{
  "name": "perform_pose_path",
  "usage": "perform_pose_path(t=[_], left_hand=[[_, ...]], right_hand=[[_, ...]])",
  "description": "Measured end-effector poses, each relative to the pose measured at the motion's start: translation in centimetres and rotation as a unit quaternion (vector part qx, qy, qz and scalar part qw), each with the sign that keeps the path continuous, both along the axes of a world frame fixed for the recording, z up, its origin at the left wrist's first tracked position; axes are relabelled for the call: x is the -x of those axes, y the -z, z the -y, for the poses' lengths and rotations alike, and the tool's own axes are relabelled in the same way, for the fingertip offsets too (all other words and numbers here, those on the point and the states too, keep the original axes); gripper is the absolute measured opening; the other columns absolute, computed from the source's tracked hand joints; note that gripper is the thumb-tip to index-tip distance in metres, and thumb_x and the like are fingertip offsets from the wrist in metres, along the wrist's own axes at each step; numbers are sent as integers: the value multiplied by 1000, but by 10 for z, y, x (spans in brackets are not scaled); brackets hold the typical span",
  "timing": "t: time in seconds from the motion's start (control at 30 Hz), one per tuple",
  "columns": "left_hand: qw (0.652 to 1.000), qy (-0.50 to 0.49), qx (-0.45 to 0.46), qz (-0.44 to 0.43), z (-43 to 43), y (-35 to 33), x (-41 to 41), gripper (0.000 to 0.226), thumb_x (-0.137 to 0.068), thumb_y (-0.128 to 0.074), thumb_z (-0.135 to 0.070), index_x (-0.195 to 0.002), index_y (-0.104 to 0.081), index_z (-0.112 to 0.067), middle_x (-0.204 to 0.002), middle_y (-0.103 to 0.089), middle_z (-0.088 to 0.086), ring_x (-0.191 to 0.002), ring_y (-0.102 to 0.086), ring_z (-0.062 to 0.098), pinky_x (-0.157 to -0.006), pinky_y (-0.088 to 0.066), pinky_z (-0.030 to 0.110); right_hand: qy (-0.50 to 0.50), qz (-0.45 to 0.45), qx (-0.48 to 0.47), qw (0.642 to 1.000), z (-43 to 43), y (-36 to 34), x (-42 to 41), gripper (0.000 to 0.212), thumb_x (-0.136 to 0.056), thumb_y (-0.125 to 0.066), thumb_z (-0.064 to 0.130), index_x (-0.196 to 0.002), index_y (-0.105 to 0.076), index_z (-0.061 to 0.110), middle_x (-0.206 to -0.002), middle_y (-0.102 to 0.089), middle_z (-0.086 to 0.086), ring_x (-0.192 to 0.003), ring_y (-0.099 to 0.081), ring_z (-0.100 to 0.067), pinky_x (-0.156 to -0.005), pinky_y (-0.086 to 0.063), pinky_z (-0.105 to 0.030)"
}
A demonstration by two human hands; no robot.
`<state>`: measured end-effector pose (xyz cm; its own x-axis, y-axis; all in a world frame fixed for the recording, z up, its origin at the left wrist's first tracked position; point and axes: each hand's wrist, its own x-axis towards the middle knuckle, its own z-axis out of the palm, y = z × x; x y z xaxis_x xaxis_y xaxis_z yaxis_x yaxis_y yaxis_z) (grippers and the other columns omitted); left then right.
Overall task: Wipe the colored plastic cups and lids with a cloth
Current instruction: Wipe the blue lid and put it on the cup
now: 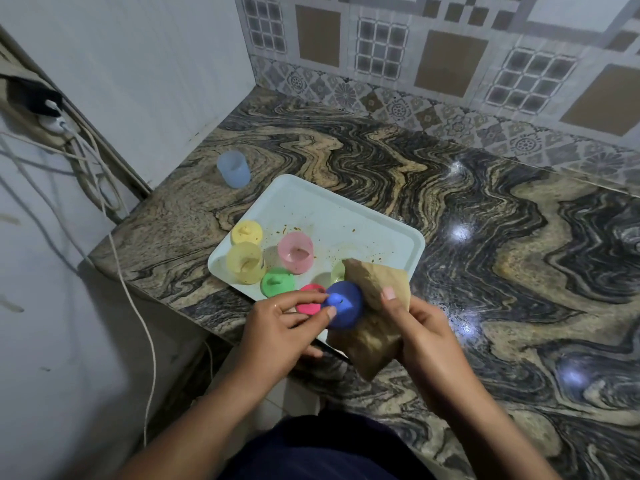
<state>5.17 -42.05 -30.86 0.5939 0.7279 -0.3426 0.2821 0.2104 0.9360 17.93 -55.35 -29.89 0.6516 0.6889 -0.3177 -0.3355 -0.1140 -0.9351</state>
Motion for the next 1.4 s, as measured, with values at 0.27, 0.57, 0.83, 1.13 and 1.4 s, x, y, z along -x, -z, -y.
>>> perform_pose_path(t=[0.27,0.57,0.83,1.13,1.4], left_hand=[[964,-64,229,120,-39,-37,-1,39,-74,-71,-6,-113,-70,-7,-111,-76,12,-80,-76,17,-60,-61,28],[926,-34,331,179,-86,-63,-6,19,-60,-77,-11,-78,-78,-5,-84,-75,13,-71,-76,18,-61,-61,26],[929,-11,322,180,-111,-73,-7,27,-82,-62,-13,-106,-66,-3,-89,-75,12,-74,-74,16,-65,-63,33],[940,-35,292,170,-134,-79,-6,43,-80,-68,-13,-122,-63,-3,-87,-72,7,-72,-69,13,-73,-64,38],[946,-46,270,174,-139,-82,-3,47,-76,-61,-8,-122,-68,0,-112,-73,20,-83,-77,21,-64,-63,30]], right_hand=[[-45,6,-55,997,-45,-33,-7,37,-97,-53,38,-90,-83,19,-88,-79,-18,-75,-74,-27,-73,-58,-43],[-6,44,-101,994,-99,-59,-16,44,-94,-54,44,-91,-76,6,-84,-68,-37,-70,-64,-35,-70,-51,-53],[-39,99,-108,989,-123,-54,-11,45,-97,-51,41,-97,-75,3,-77,-62,-39,-58,-58,-31,-52,-47,-40],[-3,363,-92,927,-135,-48,-9,36,-102,-52,35,-72,-59,16,-60,-43,5,-58,-42,2,-55,-39,-28],[-94,579,-122,801,-140,-26,6,46,-100,-56,17,-145,-54,4,-159,-42,-15,-149,-39,-22,-117,-41,-43]])
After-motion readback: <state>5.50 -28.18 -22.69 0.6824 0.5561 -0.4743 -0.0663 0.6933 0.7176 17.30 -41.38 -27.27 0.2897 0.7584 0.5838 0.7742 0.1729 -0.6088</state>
